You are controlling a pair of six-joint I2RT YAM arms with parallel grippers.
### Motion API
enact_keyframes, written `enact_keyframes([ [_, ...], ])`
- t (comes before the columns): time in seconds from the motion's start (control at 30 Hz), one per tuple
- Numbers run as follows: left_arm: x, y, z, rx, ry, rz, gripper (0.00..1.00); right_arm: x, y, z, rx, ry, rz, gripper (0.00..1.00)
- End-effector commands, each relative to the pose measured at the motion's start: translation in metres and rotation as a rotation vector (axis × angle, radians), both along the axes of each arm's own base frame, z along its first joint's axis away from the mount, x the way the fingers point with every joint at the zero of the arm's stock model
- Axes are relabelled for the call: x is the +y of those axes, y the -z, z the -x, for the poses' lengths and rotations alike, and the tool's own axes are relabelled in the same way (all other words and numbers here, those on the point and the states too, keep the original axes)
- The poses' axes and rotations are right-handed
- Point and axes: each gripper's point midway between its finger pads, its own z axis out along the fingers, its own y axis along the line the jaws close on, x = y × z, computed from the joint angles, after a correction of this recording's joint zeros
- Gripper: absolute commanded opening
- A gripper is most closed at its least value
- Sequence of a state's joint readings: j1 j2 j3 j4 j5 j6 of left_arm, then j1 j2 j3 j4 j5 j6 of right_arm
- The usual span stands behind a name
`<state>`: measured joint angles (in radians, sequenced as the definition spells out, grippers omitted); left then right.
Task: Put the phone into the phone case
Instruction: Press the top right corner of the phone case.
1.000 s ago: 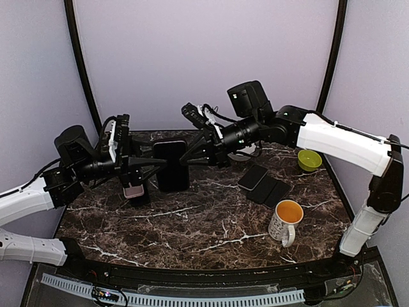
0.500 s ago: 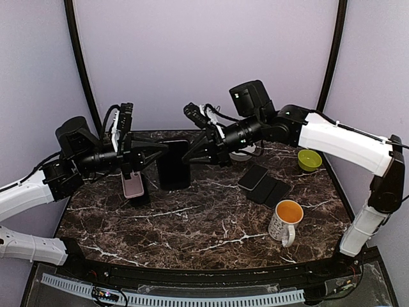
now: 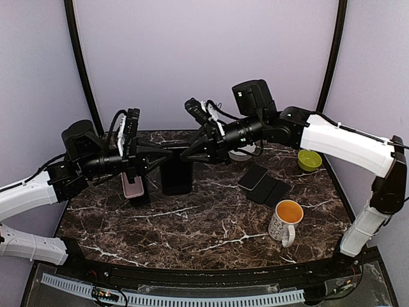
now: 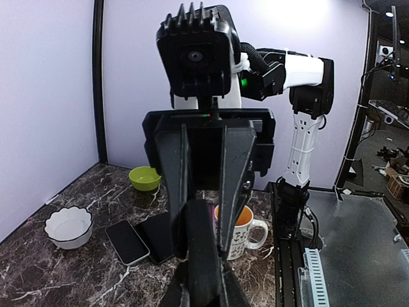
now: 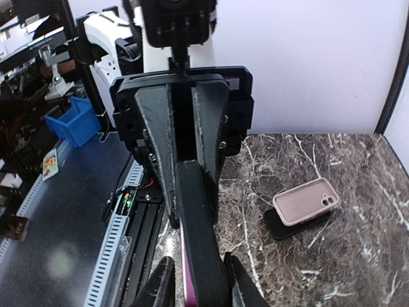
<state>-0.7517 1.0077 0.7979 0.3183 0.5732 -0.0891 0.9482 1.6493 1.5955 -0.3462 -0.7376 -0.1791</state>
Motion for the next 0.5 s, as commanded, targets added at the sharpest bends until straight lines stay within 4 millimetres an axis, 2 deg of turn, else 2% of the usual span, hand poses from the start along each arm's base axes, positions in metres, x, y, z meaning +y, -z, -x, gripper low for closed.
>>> enact_keyframes([
  [0.0, 0.005, -0.025, 0.004, -0.091, -0.004, 0.067, 0.00, 0.000, -0.016, 0.006, -0.020, -0.020, -0.051, 0.16],
  [0.07, 0.004, -0.023, 0.005, -0.087, 0.006, 0.061, 0.00, 0.000, -0.015, 0.005, -0.019, -0.017, -0.049, 0.00],
  [0.37, 0.002, -0.015, 0.002, -0.089, -0.003, 0.032, 0.02, -0.001, -0.021, 0.003, -0.028, -0.001, -0.064, 0.00],
  [0.4, 0.003, -0.013, 0.001, -0.087, -0.010, 0.030, 0.07, -0.002, -0.023, 0.004, -0.030, -0.002, -0.069, 0.00],
  [0.43, 0.003, -0.011, 0.001, -0.085, -0.013, 0.026, 0.21, -0.004, -0.026, 0.005, -0.033, -0.006, -0.076, 0.00],
  [0.47, 0.004, -0.006, 0.001, -0.078, -0.017, 0.016, 0.25, -0.005, -0.030, 0.006, -0.038, -0.010, -0.086, 0.00],
])
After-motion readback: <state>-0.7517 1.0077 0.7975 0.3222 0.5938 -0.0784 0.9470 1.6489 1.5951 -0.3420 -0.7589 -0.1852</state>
